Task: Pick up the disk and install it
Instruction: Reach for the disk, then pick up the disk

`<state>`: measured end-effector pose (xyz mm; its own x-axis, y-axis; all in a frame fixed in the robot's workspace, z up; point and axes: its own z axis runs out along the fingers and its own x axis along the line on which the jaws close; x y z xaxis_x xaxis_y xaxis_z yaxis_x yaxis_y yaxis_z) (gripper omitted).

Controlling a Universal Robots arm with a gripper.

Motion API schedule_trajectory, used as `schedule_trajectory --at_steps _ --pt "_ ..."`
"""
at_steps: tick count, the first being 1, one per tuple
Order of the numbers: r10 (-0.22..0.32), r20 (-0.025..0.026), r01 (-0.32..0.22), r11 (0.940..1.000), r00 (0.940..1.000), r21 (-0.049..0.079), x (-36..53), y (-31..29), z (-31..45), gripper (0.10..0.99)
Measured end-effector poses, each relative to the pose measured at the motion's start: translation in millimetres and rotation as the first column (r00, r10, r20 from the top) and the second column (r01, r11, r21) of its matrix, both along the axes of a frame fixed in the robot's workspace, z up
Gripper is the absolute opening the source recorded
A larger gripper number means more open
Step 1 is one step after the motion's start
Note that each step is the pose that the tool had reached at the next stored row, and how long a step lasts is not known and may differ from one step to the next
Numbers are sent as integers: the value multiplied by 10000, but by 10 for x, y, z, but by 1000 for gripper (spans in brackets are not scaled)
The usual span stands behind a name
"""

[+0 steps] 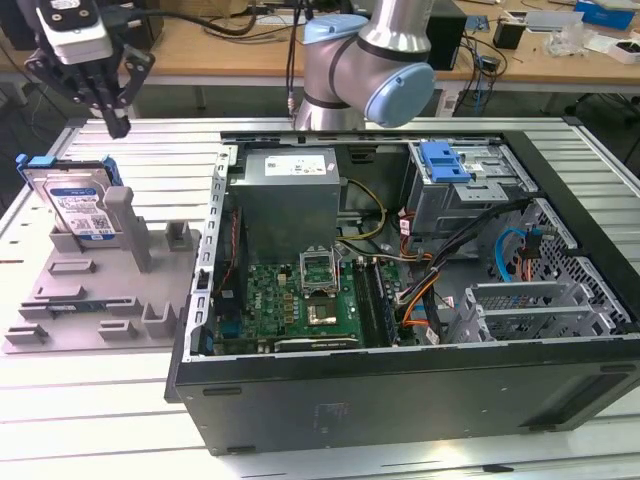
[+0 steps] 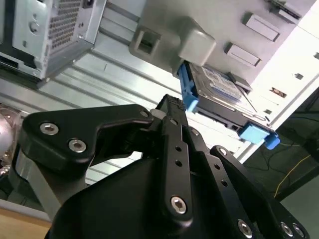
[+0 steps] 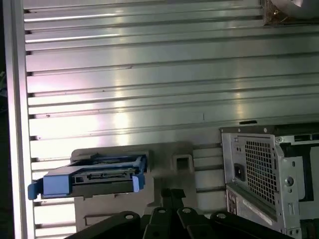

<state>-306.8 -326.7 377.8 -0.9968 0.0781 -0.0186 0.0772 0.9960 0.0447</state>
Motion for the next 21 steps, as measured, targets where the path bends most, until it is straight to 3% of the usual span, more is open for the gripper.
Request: schedule_trajectory --at_steps 1,5,11,21 --pt "1 -1 -1 10000 10000 0 -93 30 -16 106" --pt "-5 -2 5 10000 10000 0 -304 100 -52 106" --pt "-11 -3 11 10000 10000 0 -552 179 -92 106" --pt "-10 -2 10 10000 10000 0 -597 186 -93 106"
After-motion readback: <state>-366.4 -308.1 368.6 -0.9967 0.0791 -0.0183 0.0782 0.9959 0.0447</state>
